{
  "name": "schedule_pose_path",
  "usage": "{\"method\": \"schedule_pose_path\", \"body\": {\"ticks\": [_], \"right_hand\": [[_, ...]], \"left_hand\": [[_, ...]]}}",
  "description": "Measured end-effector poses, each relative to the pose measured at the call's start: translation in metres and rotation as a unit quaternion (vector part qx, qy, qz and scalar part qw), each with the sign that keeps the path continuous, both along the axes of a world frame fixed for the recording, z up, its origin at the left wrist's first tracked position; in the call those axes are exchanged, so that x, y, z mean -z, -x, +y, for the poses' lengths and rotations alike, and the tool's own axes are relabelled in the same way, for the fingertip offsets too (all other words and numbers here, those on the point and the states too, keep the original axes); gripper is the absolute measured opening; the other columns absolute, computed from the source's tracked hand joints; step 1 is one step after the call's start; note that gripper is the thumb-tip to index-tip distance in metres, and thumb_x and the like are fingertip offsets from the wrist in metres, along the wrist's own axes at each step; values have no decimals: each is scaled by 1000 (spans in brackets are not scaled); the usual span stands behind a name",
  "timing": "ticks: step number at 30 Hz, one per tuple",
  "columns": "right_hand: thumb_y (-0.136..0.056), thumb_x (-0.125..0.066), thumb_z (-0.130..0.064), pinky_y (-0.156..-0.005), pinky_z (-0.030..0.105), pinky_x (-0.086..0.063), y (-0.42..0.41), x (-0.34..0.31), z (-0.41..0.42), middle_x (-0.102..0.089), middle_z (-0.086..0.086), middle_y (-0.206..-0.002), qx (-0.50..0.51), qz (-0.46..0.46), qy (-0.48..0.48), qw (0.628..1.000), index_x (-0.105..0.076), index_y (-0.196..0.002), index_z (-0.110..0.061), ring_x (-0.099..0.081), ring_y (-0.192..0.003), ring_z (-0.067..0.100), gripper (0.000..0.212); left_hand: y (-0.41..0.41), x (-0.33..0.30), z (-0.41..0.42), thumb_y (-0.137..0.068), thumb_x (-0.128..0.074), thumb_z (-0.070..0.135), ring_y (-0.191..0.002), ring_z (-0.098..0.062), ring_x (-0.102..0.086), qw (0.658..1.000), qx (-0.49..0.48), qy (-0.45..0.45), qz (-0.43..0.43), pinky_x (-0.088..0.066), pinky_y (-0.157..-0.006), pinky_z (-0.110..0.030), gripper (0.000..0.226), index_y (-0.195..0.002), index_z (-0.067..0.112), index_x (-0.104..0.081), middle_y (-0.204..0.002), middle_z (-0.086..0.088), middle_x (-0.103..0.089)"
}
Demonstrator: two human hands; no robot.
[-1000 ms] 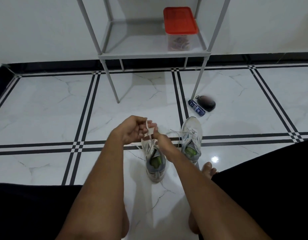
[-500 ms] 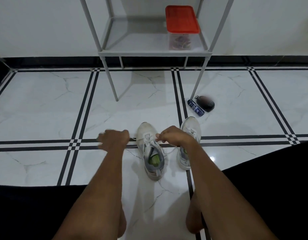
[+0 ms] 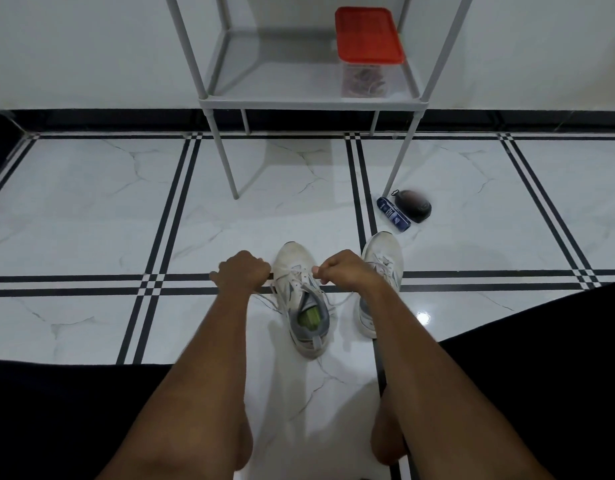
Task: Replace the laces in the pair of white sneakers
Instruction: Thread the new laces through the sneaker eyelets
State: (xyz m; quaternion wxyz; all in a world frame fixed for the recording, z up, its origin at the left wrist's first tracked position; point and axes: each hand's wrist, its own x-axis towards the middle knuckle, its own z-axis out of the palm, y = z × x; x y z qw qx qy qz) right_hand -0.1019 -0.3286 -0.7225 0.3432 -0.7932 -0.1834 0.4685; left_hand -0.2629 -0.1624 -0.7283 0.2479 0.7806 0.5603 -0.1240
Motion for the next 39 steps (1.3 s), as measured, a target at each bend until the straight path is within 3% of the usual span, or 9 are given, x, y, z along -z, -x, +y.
{"method": "schedule_pose_path", "body": {"ticks": [2,4,7,9,17,22,27,35,39], "right_hand": [[-97,-72,-4,-77,28,-66,2,1,5,-77,8,-106,-9,-1,10,1000,-79,-102,3,-72,-104,20,11],[-95,-70,-1,-68,20,-61,1,1,9,-77,6,-112,-21,-16,12,1000,-80,-100,-3,-71,-103,17,11],[-89,-76,1,-58,15,-53,3,1,11,-79,1,-102,-4,-33,-12,999,-82,-87,-13,-74,-100,18,16],[-87,-80,-1,-58,17,-55,4,3,9,-80,2,-94,21,-34,-29,999,-82,-81,-15,-76,-97,20,15],[-85,-80,3,-87,45,-66,2,16,3,-83,3,-94,39,25,-39,998,-80,-83,1,-77,-102,17,3],[-87,-79,-4,-88,50,-66,4,27,12,-82,3,-93,15,-16,-16,1000,-82,-77,-9,-78,-99,25,11],[-82,-85,-14,-84,52,-66,6,34,13,-81,5,-82,12,-46,-9,999,-84,-73,-16,-79,-93,28,9],[-96,-62,-53,-72,36,-49,46,58,10,-67,6,-92,-61,-236,54,968,-64,-84,-15,-64,-90,28,40],[-98,-56,-50,-71,33,-47,60,60,14,-69,7,-102,-102,-299,85,945,-69,-94,-14,-68,-99,29,38]], "left_hand": [[-3,2,-8,-95,-50,39,-135,-35,-39,992,56,-69,86,-30,-110,-52,35,-121,19,-60,-136,-11,-52],[-15,6,-13,-98,-49,37,-136,-34,-38,996,79,-43,25,-32,-111,-51,36,-127,21,-62,-143,-10,-48],[-34,-2,-19,-102,-55,29,-112,-21,-60,961,4,231,-151,-49,-93,-36,32,-128,18,-69,-134,-3,-64],[-35,-10,-26,-96,-61,22,-86,-15,-59,940,6,298,-168,-46,-72,-29,29,-120,12,-75,-120,-2,-71],[-17,18,-10,-102,-52,19,-70,-22,-56,961,-23,189,-200,-45,-59,-27,34,-72,6,-62,-79,-10,-62],[-19,22,-17,-94,-64,42,-97,-18,-68,954,22,188,-233,-55,-87,-36,23,-95,24,-78,-100,7,-75],[-27,22,-31,-92,-75,14,-92,-16,-74,931,41,191,-309,-57,-84,-28,9,-91,14,-84,-89,2,-80],[2,51,-14,-95,-67,23,-91,-28,-72,985,61,113,-114,-54,-76,-34,25,-95,1,-80,-94,-13,-78],[14,57,-13,-95,-65,22,-81,-30,-73,987,52,88,-121,-57,-73,-37,30,-82,-3,-75,-79,-14,-75]]}}
